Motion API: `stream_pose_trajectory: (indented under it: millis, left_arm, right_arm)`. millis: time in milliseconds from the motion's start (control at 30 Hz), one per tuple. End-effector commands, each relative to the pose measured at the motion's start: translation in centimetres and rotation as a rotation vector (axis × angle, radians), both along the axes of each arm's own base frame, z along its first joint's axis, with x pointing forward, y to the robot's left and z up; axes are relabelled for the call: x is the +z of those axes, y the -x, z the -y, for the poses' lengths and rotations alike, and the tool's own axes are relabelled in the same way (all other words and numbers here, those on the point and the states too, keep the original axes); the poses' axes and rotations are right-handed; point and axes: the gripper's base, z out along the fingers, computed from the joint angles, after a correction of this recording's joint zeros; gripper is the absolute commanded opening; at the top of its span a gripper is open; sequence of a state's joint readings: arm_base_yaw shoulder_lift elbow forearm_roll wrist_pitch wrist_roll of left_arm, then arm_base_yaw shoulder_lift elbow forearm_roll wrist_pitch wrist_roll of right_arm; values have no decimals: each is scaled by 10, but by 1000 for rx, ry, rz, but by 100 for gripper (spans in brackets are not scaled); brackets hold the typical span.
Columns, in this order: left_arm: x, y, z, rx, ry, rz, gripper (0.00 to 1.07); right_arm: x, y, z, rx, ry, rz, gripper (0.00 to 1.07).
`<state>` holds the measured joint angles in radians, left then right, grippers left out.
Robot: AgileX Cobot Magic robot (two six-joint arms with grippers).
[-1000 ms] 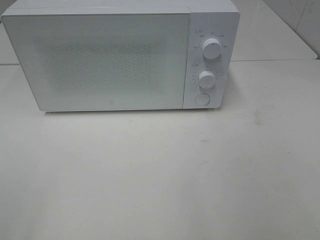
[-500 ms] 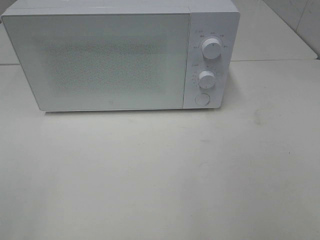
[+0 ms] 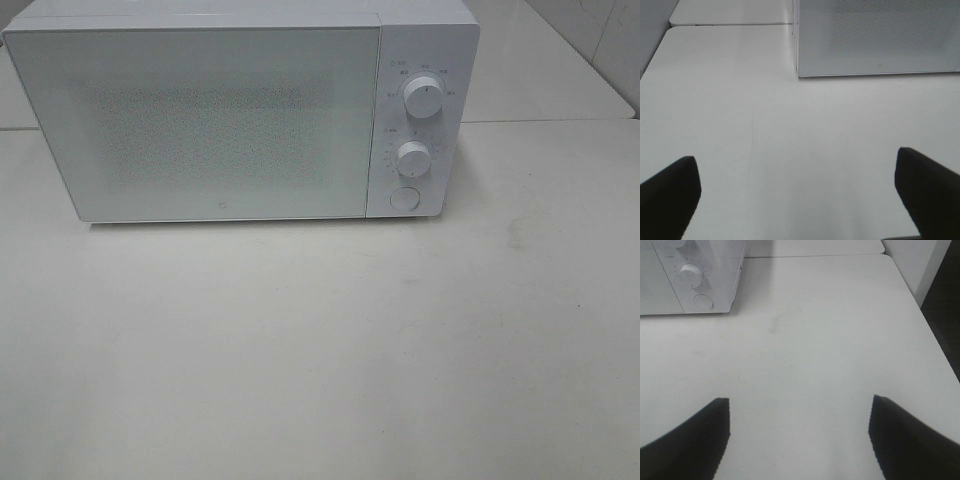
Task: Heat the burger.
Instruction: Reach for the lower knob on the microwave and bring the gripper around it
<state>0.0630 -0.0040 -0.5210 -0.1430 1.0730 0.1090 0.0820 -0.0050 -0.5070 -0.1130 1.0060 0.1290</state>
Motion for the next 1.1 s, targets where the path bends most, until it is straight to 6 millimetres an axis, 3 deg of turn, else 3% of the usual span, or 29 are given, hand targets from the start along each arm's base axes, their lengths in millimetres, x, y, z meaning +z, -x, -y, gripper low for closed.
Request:
stream_pose_trajectory:
  millis: [33,300,500,767,900,967,1100]
  left_arm:
    - [-1,4,1,1,13,21,98]
    - [-1,4,1,1,13,21,98]
    - [-1,4,1,1,13,21,98]
    - [-1,4,1,1,13,21,98]
    - [-1,4,1,1,13,21,98]
    - [-1,4,1,1,13,21,98]
    - [-1,4,1,1,13,21,98]
  right_arm:
    - [6,3,0,-1,0,65,75]
    - [23,2,-1,8,-6,198,75]
    - [25,-9,-2,10,1,169,75]
    - [36,-58,-7,32,8,128,75]
    - [38,-69,-8,38,9,137,75]
    - [41,-91,-11,50,10,158,75]
    - [39,-104,-12,56,12,145,75]
